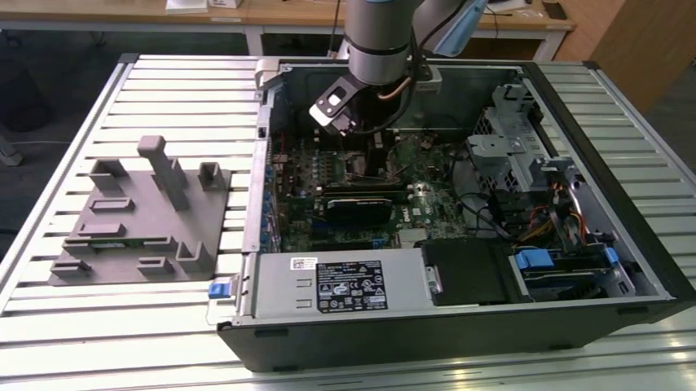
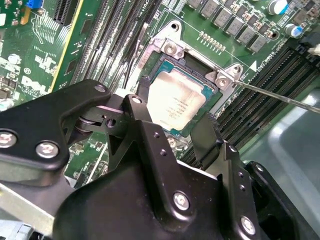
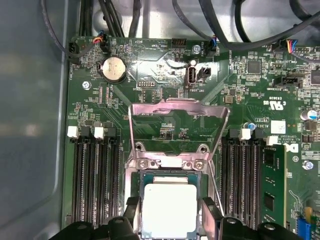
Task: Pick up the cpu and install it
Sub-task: 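Place the cpu into insertion slot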
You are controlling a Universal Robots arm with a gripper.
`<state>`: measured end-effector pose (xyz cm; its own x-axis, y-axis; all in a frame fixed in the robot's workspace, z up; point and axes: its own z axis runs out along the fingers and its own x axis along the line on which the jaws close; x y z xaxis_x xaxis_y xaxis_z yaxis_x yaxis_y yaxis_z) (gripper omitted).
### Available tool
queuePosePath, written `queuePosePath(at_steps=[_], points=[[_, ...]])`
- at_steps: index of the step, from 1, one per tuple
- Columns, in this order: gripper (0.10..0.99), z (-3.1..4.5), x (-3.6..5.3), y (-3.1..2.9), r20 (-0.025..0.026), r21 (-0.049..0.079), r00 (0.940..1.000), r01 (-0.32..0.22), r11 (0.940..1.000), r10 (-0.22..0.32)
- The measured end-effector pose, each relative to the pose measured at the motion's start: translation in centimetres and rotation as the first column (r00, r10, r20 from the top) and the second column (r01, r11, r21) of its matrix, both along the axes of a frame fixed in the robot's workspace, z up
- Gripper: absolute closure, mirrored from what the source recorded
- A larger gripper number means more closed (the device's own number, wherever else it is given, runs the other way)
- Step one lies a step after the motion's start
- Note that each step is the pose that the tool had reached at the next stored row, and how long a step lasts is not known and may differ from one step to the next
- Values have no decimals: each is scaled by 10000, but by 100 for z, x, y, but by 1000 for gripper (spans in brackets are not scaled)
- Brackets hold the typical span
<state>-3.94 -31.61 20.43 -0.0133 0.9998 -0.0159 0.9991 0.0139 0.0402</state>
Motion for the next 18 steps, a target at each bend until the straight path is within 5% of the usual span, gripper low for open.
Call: queuePosePath(at_steps=[7,10,13,18], points=[[494,70,0,1,1,1,10000,0,10000,0],[675,80,0,0,0,0,10000,0,10000,0],[733,94,0,0,0,0,10000,0,10000,0],[969,118,0,0,1,1,10000,0,10000,0]])
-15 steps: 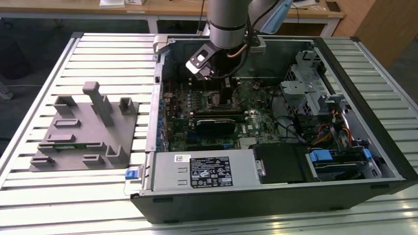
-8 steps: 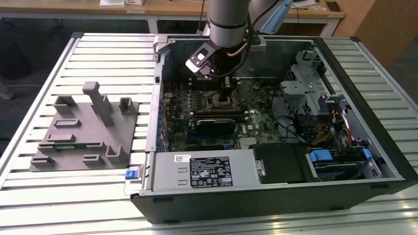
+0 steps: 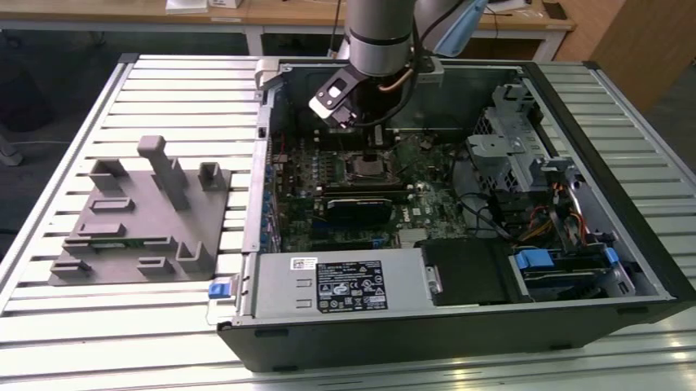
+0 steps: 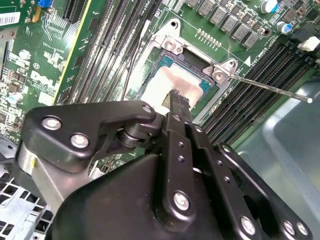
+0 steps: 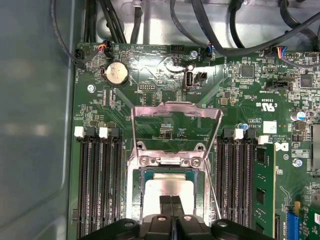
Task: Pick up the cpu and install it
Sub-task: 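Place the cpu into insertion slot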
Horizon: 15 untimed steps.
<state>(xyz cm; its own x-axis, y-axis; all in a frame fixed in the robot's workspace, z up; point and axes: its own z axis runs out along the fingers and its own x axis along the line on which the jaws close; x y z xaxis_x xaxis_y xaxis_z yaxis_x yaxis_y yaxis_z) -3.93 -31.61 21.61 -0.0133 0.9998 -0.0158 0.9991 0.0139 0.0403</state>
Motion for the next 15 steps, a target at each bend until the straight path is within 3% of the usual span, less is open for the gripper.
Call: queuePosePath(at_steps=[15], points=[[980,61,0,-1,1,1,10000,0,10000,0]])
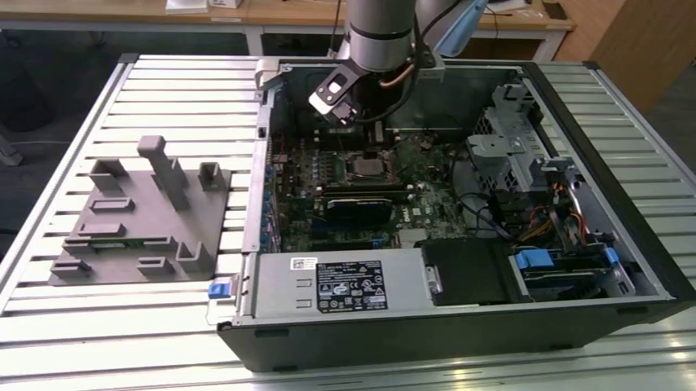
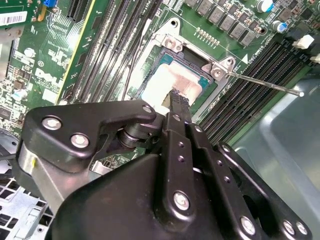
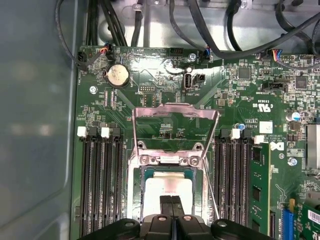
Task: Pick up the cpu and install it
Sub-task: 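Close the cpu cover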
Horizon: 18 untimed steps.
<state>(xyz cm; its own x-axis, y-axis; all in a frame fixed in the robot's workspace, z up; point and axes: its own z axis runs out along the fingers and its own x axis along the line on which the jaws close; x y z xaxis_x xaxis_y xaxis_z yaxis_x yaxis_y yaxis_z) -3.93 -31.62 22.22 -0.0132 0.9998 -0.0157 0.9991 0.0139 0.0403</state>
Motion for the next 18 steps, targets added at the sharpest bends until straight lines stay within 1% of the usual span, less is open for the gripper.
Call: queuePosePath(at_steps=[7,11,15,18], points=[[980,37,0,0,-1,-2,10000,0,10000,0],[980,80,0,0,-1,-1,10000,0,10000,0],[980,100,1,3,-2,-8,10000,-2,10000,2],[980,131,1,3,-1,-8,10000,0,10000,0]])
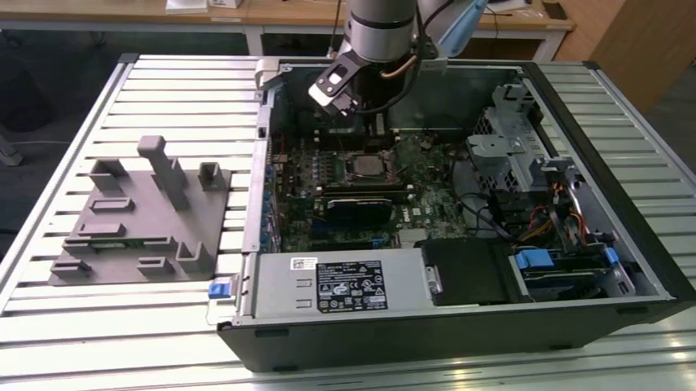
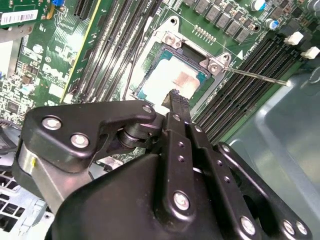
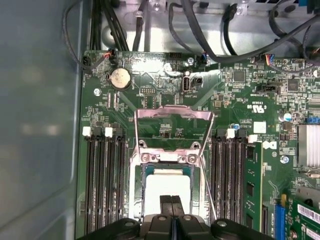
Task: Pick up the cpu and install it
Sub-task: 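Close the cpu cover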
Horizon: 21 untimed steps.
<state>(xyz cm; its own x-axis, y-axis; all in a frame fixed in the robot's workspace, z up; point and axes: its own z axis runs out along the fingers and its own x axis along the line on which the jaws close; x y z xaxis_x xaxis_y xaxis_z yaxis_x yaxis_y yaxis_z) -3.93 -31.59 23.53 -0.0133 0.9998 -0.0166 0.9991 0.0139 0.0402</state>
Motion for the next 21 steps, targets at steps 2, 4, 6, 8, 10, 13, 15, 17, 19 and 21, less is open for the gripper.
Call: queuePosePath(at_steps=[2,4,6,8,10,13,15,17,19,21], points=[[980,17,0,0,0,2,10000,0,10000,0],[980,28,0,0,0,9,10000,1,10000,-1],[980,57,0,0,0,11,10000,4,10000,-4],[980,98,0,0,1,13,10000,4,10000,-4],[980,145,0,0,0,11,10000,4,10000,-4],[980,201,0,0,0,12,10000,4,10000,-4],[980,242,0,0,0,12,10000,4,10000,-4],[980,265,-1,0,0,12,10000,3,10000,-3],[980,267,-2,-15,0,13,10000,2,10000,-2],[980,267,-2,-60,1,13,10000,4,10000,-4]])
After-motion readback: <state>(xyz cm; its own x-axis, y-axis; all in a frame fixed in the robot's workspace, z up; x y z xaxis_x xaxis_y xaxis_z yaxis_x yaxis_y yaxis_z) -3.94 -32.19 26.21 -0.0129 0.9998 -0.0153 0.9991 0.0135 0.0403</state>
